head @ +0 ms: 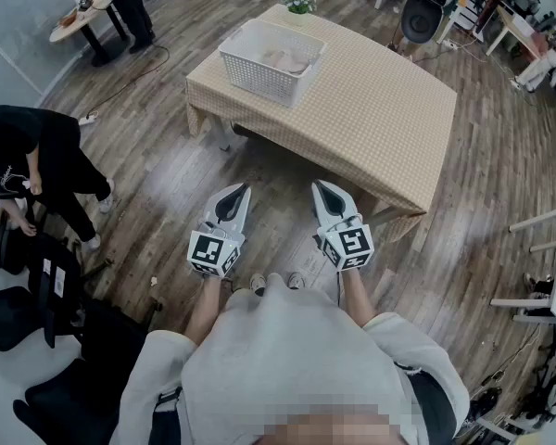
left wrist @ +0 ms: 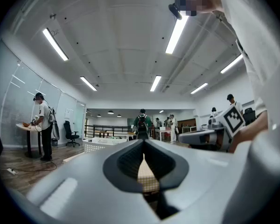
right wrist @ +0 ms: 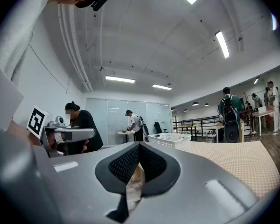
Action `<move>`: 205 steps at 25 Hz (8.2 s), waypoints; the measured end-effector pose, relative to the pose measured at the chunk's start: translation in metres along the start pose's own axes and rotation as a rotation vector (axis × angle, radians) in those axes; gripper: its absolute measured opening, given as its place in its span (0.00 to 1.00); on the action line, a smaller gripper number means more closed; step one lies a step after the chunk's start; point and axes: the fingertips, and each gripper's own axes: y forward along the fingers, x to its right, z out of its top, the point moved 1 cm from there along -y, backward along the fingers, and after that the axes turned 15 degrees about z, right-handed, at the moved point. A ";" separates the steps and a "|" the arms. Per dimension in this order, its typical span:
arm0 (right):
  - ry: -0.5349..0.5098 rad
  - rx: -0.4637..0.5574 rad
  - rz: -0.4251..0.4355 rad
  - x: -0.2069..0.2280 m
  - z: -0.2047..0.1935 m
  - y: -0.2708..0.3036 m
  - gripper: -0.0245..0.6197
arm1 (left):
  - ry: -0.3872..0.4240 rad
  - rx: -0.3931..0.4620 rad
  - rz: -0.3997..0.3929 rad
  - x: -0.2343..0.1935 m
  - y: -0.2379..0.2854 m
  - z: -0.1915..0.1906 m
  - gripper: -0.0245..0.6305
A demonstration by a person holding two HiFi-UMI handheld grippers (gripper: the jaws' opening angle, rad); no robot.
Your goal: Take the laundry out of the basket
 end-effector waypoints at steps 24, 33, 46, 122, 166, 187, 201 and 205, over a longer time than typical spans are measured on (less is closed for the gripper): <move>0.021 0.032 0.045 0.040 0.002 -0.011 0.04 | 0.005 -0.003 0.031 0.026 0.032 0.000 0.05; 0.027 0.025 0.086 0.071 -0.004 -0.018 0.04 | 0.013 -0.005 0.076 0.041 0.051 0.000 0.05; 0.037 0.009 0.081 0.110 -0.016 -0.002 0.04 | -0.012 -0.038 0.089 0.035 0.092 -0.022 0.05; -0.419 -0.483 0.150 0.356 -0.012 0.386 0.21 | -0.110 -0.108 0.069 -0.217 0.461 -0.065 0.05; -0.380 -1.361 0.461 0.400 -0.246 0.487 0.84 | -0.146 -0.094 0.161 -0.276 0.475 -0.064 0.05; -0.380 -1.280 0.478 0.386 -0.223 0.492 0.15 | -0.168 -0.065 0.180 -0.281 0.475 -0.060 0.05; -0.117 -0.852 0.258 0.395 -0.128 0.513 0.14 | -0.153 -0.037 0.120 -0.267 0.471 -0.047 0.05; -0.020 -0.699 0.209 0.394 -0.093 0.516 0.14 | -0.143 -0.018 0.121 -0.271 0.467 -0.040 0.05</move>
